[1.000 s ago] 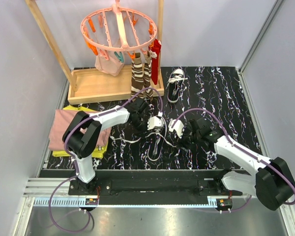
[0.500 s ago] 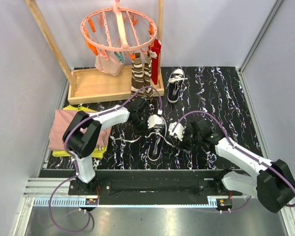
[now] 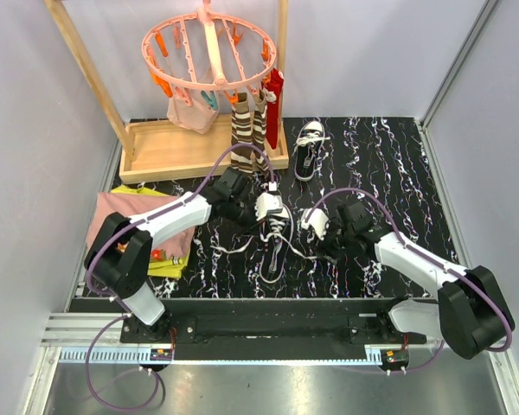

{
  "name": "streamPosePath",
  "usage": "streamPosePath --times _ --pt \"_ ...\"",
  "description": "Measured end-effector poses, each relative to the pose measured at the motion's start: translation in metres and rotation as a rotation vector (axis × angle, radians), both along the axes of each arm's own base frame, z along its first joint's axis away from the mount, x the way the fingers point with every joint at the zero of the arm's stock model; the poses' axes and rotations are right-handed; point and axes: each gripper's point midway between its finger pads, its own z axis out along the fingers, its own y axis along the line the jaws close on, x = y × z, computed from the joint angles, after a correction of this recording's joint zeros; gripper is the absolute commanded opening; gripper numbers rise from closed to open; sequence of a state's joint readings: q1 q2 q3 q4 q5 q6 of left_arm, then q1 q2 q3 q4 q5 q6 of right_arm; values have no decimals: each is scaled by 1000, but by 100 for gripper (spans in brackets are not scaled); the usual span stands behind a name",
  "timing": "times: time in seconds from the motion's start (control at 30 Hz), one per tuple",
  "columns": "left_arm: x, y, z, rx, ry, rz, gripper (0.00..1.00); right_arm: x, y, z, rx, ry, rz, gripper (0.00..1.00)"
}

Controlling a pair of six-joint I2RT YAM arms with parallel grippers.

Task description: Tie the shoes

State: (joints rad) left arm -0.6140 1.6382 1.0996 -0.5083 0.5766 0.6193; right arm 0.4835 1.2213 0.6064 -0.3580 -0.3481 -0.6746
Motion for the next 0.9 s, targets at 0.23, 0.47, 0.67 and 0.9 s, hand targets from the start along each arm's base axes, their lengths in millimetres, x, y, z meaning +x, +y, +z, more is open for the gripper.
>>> streamPosePath --times 0.23,0.47,0.67,0.9 --pt "-7 0 6 -55 -20 16 0 8 -3 9 5 -8 -69 57" --pt "-10 -7 24 -150 -75 8 0 15 -14 -16 -77 70 -143 54" --pt "-10 -11 30 -192 -99 0 0 24 -15 -21 -97 95 -187 47" --pt "-13 -16 47 -270 -123 10 0 25 -13 -30 -104 135 -206 2"
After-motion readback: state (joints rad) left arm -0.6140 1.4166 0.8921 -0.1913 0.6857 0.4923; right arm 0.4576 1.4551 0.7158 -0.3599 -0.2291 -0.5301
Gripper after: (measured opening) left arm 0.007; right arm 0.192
